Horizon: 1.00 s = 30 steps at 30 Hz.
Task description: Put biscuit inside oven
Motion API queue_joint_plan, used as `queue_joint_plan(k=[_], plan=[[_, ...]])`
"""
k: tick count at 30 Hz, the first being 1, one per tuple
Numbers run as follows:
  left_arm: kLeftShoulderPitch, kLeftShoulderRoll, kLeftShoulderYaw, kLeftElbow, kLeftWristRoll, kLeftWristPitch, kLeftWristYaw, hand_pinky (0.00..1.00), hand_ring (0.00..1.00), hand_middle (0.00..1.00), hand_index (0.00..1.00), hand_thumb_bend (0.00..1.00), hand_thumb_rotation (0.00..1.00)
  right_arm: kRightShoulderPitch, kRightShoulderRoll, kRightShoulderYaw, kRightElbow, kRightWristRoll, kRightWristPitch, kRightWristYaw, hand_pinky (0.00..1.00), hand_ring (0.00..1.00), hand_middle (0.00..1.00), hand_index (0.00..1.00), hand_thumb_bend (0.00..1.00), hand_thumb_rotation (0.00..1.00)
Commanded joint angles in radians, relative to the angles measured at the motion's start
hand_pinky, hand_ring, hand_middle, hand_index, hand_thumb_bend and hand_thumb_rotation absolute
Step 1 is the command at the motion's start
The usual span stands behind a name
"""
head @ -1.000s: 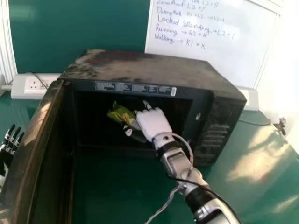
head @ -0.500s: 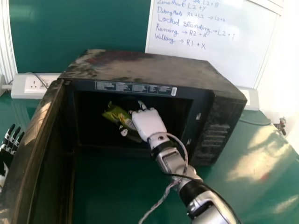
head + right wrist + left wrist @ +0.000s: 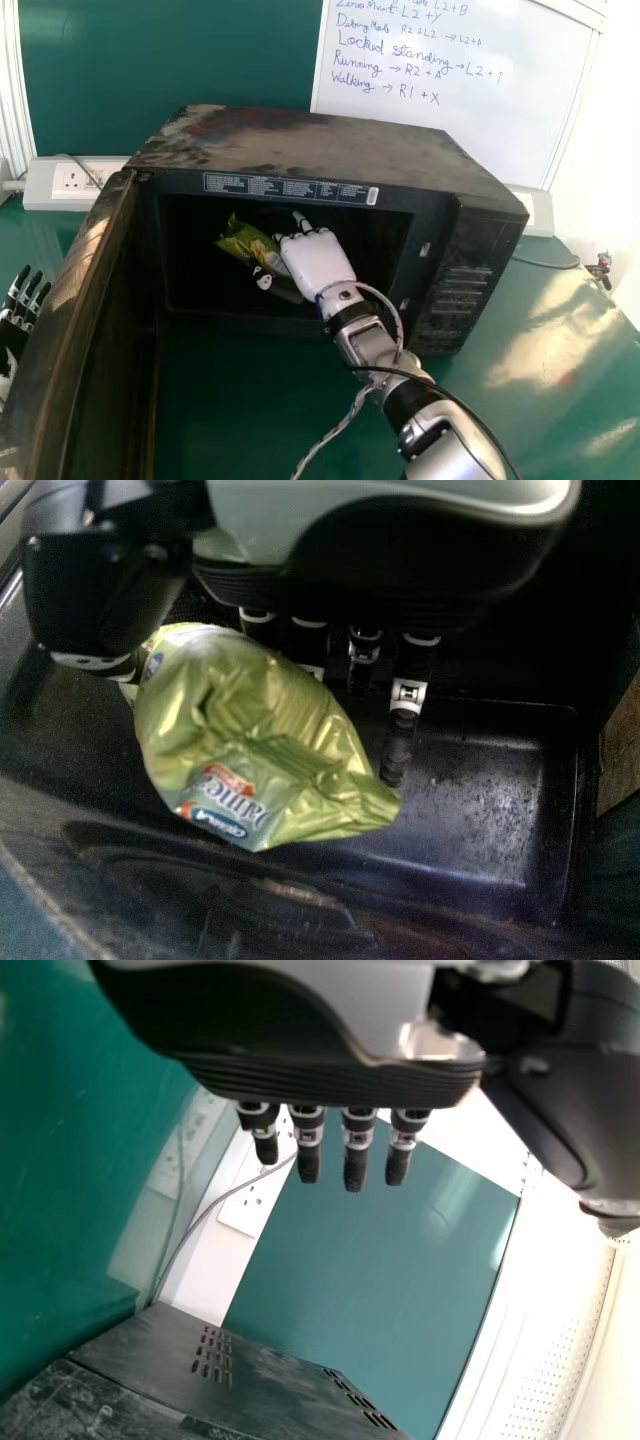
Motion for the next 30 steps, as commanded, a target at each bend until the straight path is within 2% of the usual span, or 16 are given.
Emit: queue_joint_plan(k=[1,3,5,14,20,21,22,25,26,27,30], plan=[[0.030,-0.040,-0.011,0.029,-0.012,0.002,-0.010,0.74,0.74,0.79,0.89,0.14,0.00,-0.036,0.009,0.002,0.015,0.016,-0.014,-0.029,0.53,0.53,0.47,0.52,0.52,0.00],[0.030,-0.040,-0.011,0.032,-0.009,-0.002,-0.012,0.75,0.74,0.79,0.89,0.14,0.00,-0.039,0.009,0.008,0.025,0.017,-0.018,-0.045,0.52,0.52,0.46,0.53,0.52,0.00],[0.029,-0.041,-0.012,0.034,-0.005,-0.006,-0.008,0.72,0.73,0.79,0.88,0.14,0.00,-0.041,0.010,0.012,0.032,0.018,-0.023,-0.056,0.51,0.51,0.46,0.53,0.52,0.00],[0.030,-0.041,-0.012,0.032,-0.005,-0.002,-0.004,0.72,0.74,0.79,0.88,0.15,0.00,-0.042,0.013,0.016,0.037,0.027,-0.017,-0.043,0.52,0.52,0.47,0.52,0.53,0.00],[0.030,-0.042,-0.013,0.032,0.000,-0.006,-0.001,0.71,0.74,0.79,0.88,0.16,0.00,-0.047,0.030,0.028,0.034,0.021,0.080,0.023,0.58,0.65,0.51,0.48,0.53,0.00],[0.030,-0.043,-0.013,0.029,-0.001,-0.002,0.002,0.71,0.74,0.79,0.88,0.16,0.00,-0.047,0.032,0.030,0.033,0.021,0.092,0.032,0.59,0.67,0.62,0.49,0.52,0.06],[0.030,-0.043,-0.013,0.030,-0.003,-0.001,0.000,0.71,0.74,0.79,0.88,0.16,0.00,-0.047,0.033,0.033,0.032,0.021,0.105,0.039,0.61,0.69,0.68,0.49,0.52,0.09],[0.028,-0.043,-0.013,0.031,-0.006,0.003,0.000,0.70,0.73,0.79,0.88,0.16,0.00,-0.045,0.038,0.041,0.034,0.017,0.150,0.042,0.62,0.72,0.77,0.50,0.52,0.13],[0.029,-0.043,-0.013,0.031,-0.004,0.002,0.001,0.70,0.74,0.79,0.88,0.16,0.00,-0.044,0.039,0.044,0.033,0.017,0.160,0.043,0.63,0.73,0.80,0.65,0.63,0.16],[0.028,-0.043,-0.013,0.031,-0.003,0.001,0.001,0.70,0.73,0.79,0.88,0.16,0.00,-0.043,0.039,0.045,0.033,0.019,0.165,0.044,0.64,0.74,0.81,0.72,0.68,0.20],[0.027,-0.043,-0.012,0.035,-0.003,-0.004,-0.003,0.69,0.73,0.79,0.88,0.15,0.00,-0.041,0.038,0.046,0.031,0.022,0.177,0.045,0.67,0.77,0.85,0.79,0.74,0.25]])
